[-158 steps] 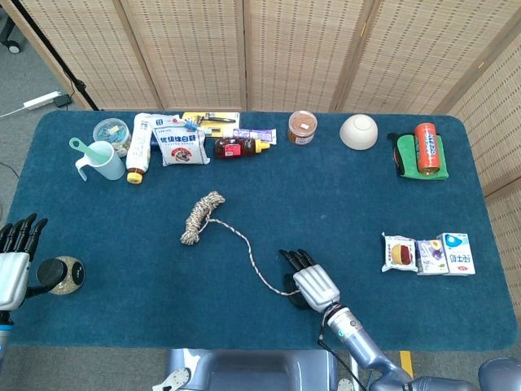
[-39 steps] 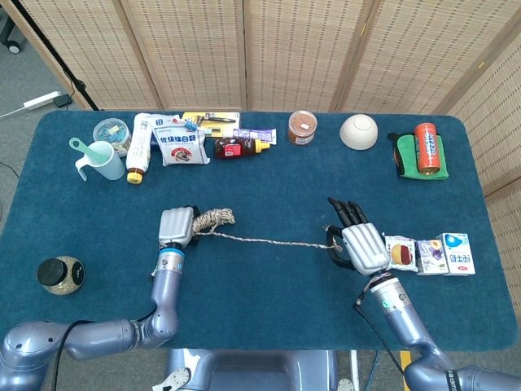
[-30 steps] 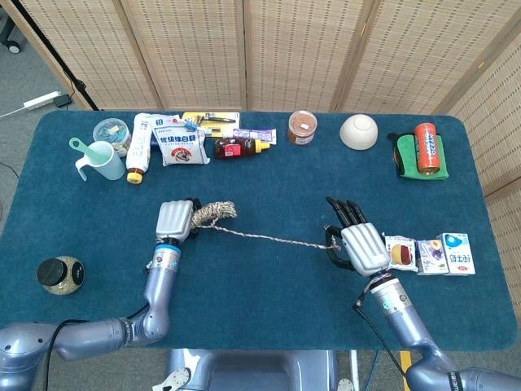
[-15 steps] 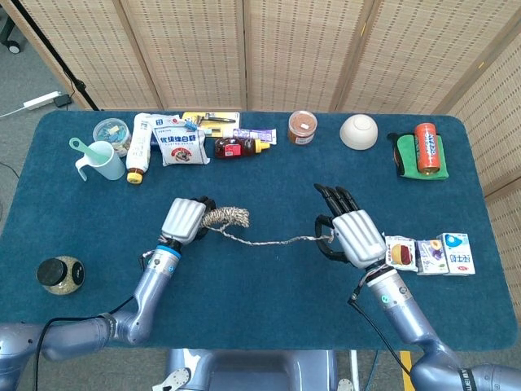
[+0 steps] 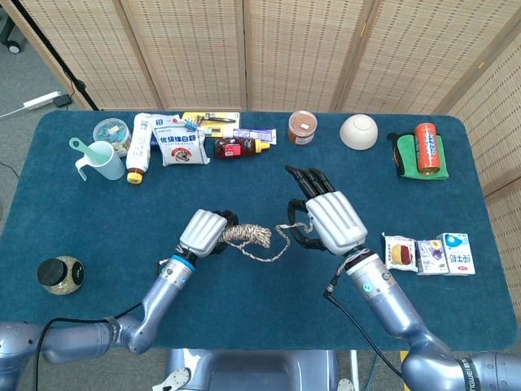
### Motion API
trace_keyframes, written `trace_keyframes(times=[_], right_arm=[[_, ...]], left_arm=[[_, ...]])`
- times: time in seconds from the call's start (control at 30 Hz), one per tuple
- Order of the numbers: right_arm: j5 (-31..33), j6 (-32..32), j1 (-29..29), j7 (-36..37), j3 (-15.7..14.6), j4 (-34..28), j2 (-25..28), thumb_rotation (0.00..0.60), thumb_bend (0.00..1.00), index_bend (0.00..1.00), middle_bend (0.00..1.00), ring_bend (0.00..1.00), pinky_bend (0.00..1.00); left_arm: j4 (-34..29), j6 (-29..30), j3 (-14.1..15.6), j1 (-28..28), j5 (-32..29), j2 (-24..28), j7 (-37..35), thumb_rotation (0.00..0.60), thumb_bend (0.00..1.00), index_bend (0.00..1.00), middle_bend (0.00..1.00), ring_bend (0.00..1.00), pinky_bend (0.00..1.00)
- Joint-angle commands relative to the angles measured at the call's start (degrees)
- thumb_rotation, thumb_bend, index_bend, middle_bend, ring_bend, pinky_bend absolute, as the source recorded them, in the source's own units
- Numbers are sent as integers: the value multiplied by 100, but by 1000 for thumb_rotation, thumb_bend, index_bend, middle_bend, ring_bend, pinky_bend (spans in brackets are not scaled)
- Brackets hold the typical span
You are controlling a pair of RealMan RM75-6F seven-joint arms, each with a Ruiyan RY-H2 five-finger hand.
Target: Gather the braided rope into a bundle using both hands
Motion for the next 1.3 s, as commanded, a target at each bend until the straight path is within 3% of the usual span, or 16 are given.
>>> trace_keyframes(times=[0.03, 0.2, 0.57, 0.93, 1.3], right_arm=[[592, 184, 448, -423, 284, -262, -41, 600, 464, 688, 0, 0, 0], [1261, 431, 910, -688, 593, -234, -114, 600, 466, 688, 0, 0, 0], [2468, 791, 1654, -751, 945, 540, -514, 600, 472, 702, 0, 0, 0], [2949, 627, 1894, -489, 676, 1993, -1078, 600, 475, 709, 0, 0, 0], [2964, -92, 1717, 143, 343, 3448, -1506, 600, 475, 714, 0, 0, 0]], left_arm=[[-62, -99, 2, -56, -35, 5, 190, 600, 473, 552, 438, 521, 723], [-217, -241, -13, -82, -108, 0, 204, 600, 498, 552, 438, 521, 723], [-540, -505, 119, -156, 61, 160, 222, 600, 526, 552, 438, 519, 723], [-757, -531, 281, -68, 496, 424, -247, 600, 528, 539, 438, 505, 723], [-1092, -584, 266, 23, 583, 757, -641, 600, 532, 539, 438, 505, 723]])
